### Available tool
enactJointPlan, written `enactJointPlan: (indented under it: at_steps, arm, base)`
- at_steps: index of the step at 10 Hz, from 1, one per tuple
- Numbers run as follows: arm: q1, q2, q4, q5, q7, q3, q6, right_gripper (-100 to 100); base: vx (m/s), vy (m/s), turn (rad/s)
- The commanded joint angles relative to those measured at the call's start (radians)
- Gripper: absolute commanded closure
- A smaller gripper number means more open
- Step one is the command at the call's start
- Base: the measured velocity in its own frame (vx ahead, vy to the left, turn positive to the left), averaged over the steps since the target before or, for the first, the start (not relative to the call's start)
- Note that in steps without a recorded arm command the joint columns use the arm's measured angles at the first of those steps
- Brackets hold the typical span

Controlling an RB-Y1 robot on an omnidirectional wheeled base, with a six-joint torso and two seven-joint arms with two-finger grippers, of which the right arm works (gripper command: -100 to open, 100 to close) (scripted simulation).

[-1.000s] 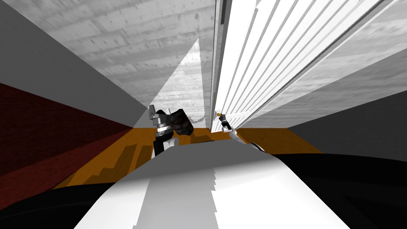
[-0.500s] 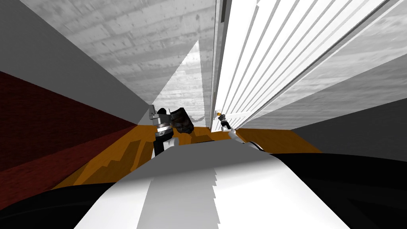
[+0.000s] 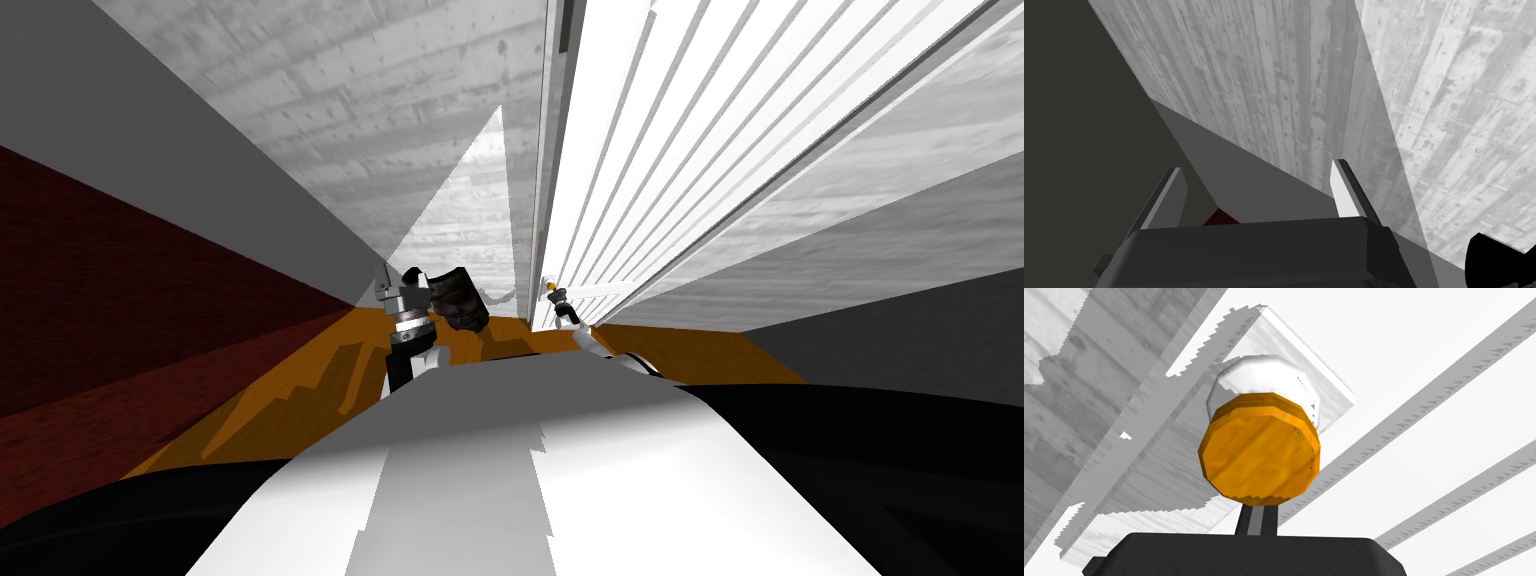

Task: Pull the door open

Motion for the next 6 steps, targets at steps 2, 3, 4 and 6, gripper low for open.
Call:
enactJointPlan:
  at_steps: [2,3,4,6]
  arm:
    - [0.008,0.010,-0.028,-0.057,-0.063,0.013,0.014,-100]
    - [0.010,0.013,-0.036,-0.075,-0.083,0.017,0.019,-100]
    - [0.013,0.017,-0.045,-0.094,-0.104,0.022,0.024,-100]
    - [0.018,0.024,-0.066,-0.135,-0.150,0.032,0.034,-100]
  base:
    - [-0.085,-0.049,0.001]
    - [-0.123,-0.029,-0.003]
    - [-0.116,-0.035,-0.014]
    - [-0.114,-0.049,0.075]
